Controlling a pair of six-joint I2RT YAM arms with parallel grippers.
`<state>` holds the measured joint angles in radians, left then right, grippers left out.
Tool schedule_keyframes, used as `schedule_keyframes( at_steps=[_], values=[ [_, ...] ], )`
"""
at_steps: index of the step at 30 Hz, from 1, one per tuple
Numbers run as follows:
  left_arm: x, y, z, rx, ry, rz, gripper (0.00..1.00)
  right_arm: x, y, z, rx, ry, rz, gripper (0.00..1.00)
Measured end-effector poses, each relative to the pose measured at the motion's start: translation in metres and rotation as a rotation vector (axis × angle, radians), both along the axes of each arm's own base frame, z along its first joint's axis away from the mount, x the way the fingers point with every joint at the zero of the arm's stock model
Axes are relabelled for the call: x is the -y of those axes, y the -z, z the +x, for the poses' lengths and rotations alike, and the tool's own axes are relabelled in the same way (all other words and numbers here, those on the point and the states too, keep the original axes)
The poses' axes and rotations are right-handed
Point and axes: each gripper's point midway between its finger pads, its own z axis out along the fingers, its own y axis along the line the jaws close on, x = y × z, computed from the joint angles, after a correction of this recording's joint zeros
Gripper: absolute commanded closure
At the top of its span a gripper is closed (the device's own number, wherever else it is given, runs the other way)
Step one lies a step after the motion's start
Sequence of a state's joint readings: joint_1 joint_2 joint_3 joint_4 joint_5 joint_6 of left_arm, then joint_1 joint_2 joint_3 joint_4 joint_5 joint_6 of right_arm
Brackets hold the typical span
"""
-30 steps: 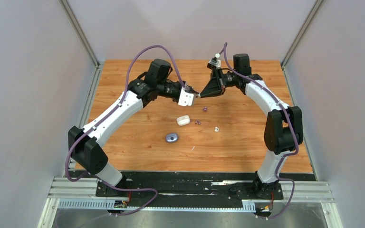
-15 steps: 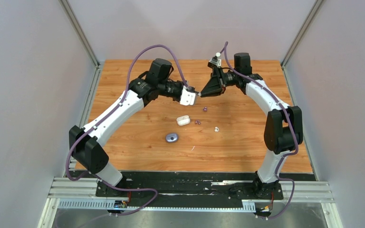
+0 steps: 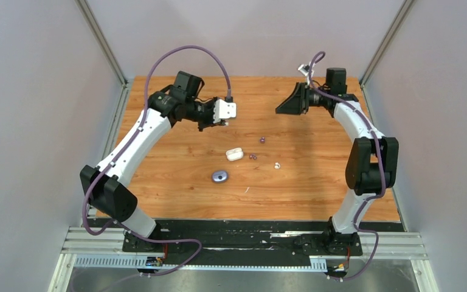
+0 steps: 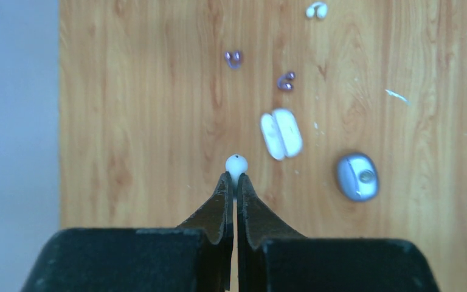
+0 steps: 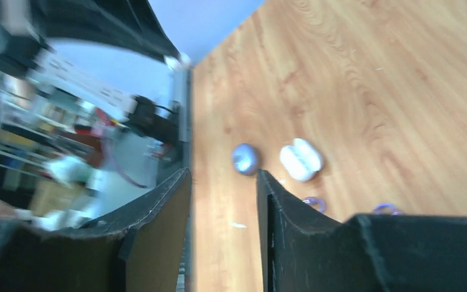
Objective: Insert the wireless bluetooth earbuds into the charging case
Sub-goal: Pick up the charging case at the center of the board.
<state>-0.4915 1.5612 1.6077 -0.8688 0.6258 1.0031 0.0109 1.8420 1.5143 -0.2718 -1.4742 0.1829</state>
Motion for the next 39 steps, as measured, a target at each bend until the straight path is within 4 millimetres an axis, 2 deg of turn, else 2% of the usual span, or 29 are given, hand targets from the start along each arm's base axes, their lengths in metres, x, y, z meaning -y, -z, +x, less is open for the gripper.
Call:
schedule_keyframes(
  at_steps=[5,10,13,16,21,22,23,28,32,35,39],
  values=[
    [-0.042,0.012,-0.005,-0.21,-0.18,0.018,1.0,-0.034,0.059,-0.019,0.308,-0.053,-0.134,0.55],
    [-0.074,0.021,-0.011,-0.402,-0.348,-0.002,1.0,-0.062,0.101,-0.032,0.593,-0.179,-0.243,0.51],
    [-0.081,0.026,-0.012,-0.483,-0.407,-0.016,1.0,-0.073,0.119,-0.032,0.703,-0.244,-0.28,0.53],
    [-0.082,0.032,-0.014,-0.543,-0.436,-0.017,1.0,-0.081,0.139,-0.014,0.719,-0.276,-0.305,0.56],
    [-0.081,0.036,-0.015,-0.583,-0.457,-0.018,1.0,-0.094,0.171,0.016,0.626,-0.32,-0.347,0.62],
    [-0.081,0.036,-0.015,-0.586,-0.46,-0.018,1.0,-0.096,0.167,0.02,0.602,-0.325,-0.352,0.63],
    [-0.081,0.036,-0.015,-0.589,-0.462,-0.019,1.0,-0.1,0.182,0.02,0.556,-0.341,-0.356,0.64],
    [-0.083,0.036,-0.015,-0.599,-0.474,-0.021,1.0,-0.112,0.201,0.014,0.365,-0.402,-0.369,0.65],
    [-0.084,0.036,-0.015,-0.604,-0.479,-0.026,1.0,-0.114,0.213,-0.005,0.191,-0.434,-0.377,0.62],
    [-0.083,0.035,-0.015,-0.607,-0.478,-0.031,1.0,-0.116,0.216,-0.017,0.112,-0.447,-0.383,0.62],
    [-0.082,0.034,-0.014,-0.607,-0.474,-0.037,1.0,-0.119,0.214,-0.022,0.063,-0.447,-0.384,0.64]
  ],
)
